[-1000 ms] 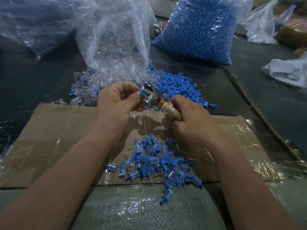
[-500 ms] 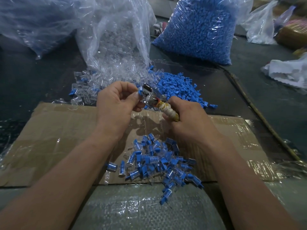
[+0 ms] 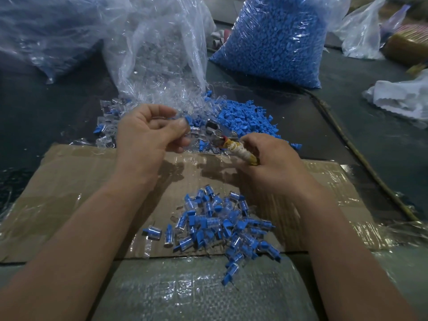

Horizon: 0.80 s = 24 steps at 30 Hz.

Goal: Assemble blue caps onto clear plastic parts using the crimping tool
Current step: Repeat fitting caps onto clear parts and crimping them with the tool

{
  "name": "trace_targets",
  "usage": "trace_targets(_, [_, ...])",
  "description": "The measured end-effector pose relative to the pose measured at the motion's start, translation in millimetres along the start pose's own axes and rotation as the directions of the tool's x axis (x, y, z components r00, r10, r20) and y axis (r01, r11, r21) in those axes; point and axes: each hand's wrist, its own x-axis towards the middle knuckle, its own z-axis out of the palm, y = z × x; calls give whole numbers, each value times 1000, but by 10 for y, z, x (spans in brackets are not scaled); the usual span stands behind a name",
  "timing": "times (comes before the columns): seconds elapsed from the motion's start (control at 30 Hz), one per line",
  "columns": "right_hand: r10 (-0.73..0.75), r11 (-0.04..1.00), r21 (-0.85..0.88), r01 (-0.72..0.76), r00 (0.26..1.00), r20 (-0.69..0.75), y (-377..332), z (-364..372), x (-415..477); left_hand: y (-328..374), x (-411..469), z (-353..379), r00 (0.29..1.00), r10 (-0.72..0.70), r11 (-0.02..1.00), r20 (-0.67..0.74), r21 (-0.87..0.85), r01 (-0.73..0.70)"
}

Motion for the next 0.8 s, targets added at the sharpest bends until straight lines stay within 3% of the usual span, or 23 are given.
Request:
trace_targets(0.13, [26, 1000, -1, -26, 999, 38, 63, -73, 1, 41, -20, -45, 950, -130, 985, 283, 145, 92])
trace_targets(0.3, [39, 999, 19, -41, 993, 109, 51, -103, 0, 69, -50, -28, 728, -290, 931, 621, 359, 65])
trace_targets(0.4, [48, 998, 29, -54, 986, 160, 33, -103, -8, 35, -64, 0, 666, -327, 919, 670, 391, 58])
trace_targets(0.63, [31, 999, 9, -35, 971, 237, 10, -111, -23, -1, -64, 7, 610, -324, 900, 723, 433, -36])
trace_targets(0.73, [31, 1000, -7, -30, 965, 261, 26, -112, -22, 0, -58, -5, 623, -321, 902, 713, 430, -27])
trace_targets(0.8, [26, 999, 14, -31, 963, 270, 37, -117, -28, 3, -58, -5, 703, -296, 925, 647, 378, 41])
